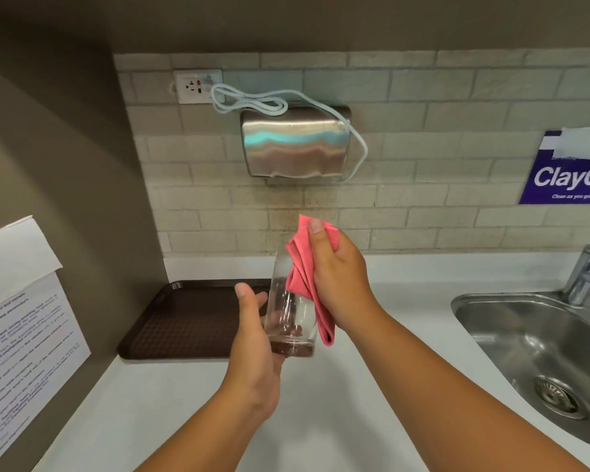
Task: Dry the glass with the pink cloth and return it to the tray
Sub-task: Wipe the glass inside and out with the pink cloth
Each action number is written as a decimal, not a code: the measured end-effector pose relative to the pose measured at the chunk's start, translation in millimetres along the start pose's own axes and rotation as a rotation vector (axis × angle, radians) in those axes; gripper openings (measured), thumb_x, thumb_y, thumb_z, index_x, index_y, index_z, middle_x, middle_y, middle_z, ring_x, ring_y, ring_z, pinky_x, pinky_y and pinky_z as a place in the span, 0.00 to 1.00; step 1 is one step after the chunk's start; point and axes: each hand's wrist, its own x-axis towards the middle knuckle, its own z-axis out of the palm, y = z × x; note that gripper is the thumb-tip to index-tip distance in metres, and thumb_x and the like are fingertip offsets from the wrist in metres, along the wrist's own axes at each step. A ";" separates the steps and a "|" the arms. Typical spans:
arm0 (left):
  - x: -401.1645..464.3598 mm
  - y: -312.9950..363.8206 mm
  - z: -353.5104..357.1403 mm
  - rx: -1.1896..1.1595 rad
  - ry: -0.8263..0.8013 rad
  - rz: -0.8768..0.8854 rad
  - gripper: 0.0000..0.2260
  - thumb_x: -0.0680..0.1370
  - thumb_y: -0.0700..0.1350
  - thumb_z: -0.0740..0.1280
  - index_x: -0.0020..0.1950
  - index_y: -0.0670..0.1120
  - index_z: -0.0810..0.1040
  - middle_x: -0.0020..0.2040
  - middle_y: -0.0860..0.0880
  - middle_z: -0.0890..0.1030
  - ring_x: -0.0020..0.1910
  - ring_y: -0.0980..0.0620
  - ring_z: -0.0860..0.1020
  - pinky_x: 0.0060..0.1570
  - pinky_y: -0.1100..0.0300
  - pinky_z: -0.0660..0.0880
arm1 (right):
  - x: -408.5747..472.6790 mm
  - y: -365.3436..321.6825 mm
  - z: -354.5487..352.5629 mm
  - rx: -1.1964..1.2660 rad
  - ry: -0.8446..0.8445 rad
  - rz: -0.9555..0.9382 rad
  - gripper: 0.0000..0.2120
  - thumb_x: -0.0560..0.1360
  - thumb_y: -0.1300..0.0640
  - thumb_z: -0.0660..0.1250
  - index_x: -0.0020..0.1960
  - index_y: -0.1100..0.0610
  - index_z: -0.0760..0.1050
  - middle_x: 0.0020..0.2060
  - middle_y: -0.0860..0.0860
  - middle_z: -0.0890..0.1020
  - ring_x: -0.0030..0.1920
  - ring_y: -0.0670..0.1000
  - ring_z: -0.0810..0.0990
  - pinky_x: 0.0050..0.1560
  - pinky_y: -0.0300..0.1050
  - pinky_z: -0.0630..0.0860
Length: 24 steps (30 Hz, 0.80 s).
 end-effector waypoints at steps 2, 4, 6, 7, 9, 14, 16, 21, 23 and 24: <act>-3.6 1.2 3.4 -0.012 0.029 0.004 0.44 0.68 0.78 0.56 0.73 0.48 0.77 0.62 0.40 0.87 0.53 0.41 0.86 0.47 0.46 0.83 | 0.3 -2.9 1.2 -0.013 0.016 -0.016 0.25 0.78 0.29 0.58 0.53 0.48 0.83 0.46 0.47 0.88 0.49 0.49 0.87 0.52 0.46 0.80; -5.8 2.1 6.8 0.026 0.034 0.021 0.40 0.72 0.77 0.55 0.70 0.50 0.79 0.58 0.41 0.88 0.49 0.44 0.86 0.39 0.52 0.83 | -0.7 -5.0 1.7 0.001 0.026 0.004 0.24 0.79 0.30 0.59 0.53 0.47 0.82 0.46 0.47 0.87 0.49 0.48 0.86 0.50 0.45 0.79; -6.4 1.9 10.6 0.087 0.057 0.041 0.34 0.79 0.74 0.53 0.71 0.52 0.78 0.60 0.44 0.88 0.54 0.45 0.87 0.45 0.48 0.85 | -4.7 -4.3 1.6 0.040 0.044 0.020 0.17 0.82 0.32 0.59 0.54 0.42 0.80 0.48 0.46 0.87 0.49 0.47 0.86 0.48 0.44 0.79; -7.1 2.5 13.0 0.096 0.072 0.041 0.31 0.82 0.71 0.52 0.73 0.53 0.77 0.62 0.44 0.87 0.57 0.44 0.87 0.52 0.44 0.86 | -9.1 -2.3 1.9 0.053 0.046 0.008 0.14 0.82 0.33 0.59 0.57 0.38 0.78 0.49 0.46 0.86 0.49 0.47 0.87 0.49 0.47 0.82; -8.1 5.4 18.4 0.060 0.104 0.038 0.29 0.84 0.68 0.53 0.75 0.53 0.76 0.64 0.44 0.87 0.60 0.44 0.87 0.62 0.38 0.82 | -22.9 4.8 5.4 0.072 0.014 -0.042 0.13 0.82 0.34 0.60 0.65 0.32 0.73 0.55 0.45 0.85 0.51 0.50 0.87 0.52 0.53 0.86; -11.3 12.4 27.3 -0.159 0.107 0.020 0.26 0.85 0.63 0.59 0.66 0.44 0.84 0.58 0.41 0.90 0.59 0.45 0.88 0.60 0.48 0.80 | -63.3 23.5 20.4 0.026 -0.103 -0.167 0.32 0.78 0.34 0.61 0.77 0.20 0.52 0.73 0.27 0.69 0.69 0.27 0.72 0.63 0.24 0.70; -10.6 13.0 26.2 -0.167 0.066 0.010 0.25 0.85 0.62 0.60 0.63 0.46 0.88 0.59 0.42 0.90 0.60 0.46 0.88 0.61 0.49 0.79 | -60.6 22.1 17.2 -0.022 -0.113 -0.210 0.35 0.78 0.34 0.61 0.81 0.24 0.49 0.81 0.33 0.63 0.76 0.32 0.67 0.69 0.28 0.67; -6.2 11.8 22.8 -0.055 0.022 0.013 0.25 0.84 0.64 0.58 0.67 0.50 0.83 0.56 0.44 0.91 0.51 0.45 0.90 0.48 0.46 0.85 | -25.9 -1.7 0.5 0.095 -0.128 -0.117 0.25 0.81 0.36 0.63 0.76 0.24 0.62 0.69 0.40 0.76 0.61 0.48 0.84 0.58 0.48 0.85; -9.4 7.5 24.2 -0.070 0.014 0.010 0.25 0.83 0.64 0.59 0.67 0.48 0.82 0.54 0.41 0.89 0.39 0.44 0.88 0.38 0.48 0.85 | -9.1 -7.7 -7.0 0.178 -0.075 -0.047 0.17 0.85 0.40 0.61 0.72 0.37 0.75 0.55 0.43 0.85 0.48 0.49 0.88 0.44 0.43 0.86; -11.6 5.0 25.3 -0.088 0.014 0.001 0.25 0.83 0.64 0.59 0.66 0.48 0.82 0.53 0.40 0.88 0.34 0.45 0.86 0.34 0.49 0.83 | -2.8 -10.0 -10.3 0.196 -0.047 -0.015 0.15 0.85 0.41 0.60 0.66 0.42 0.79 0.48 0.45 0.87 0.44 0.49 0.88 0.41 0.40 0.84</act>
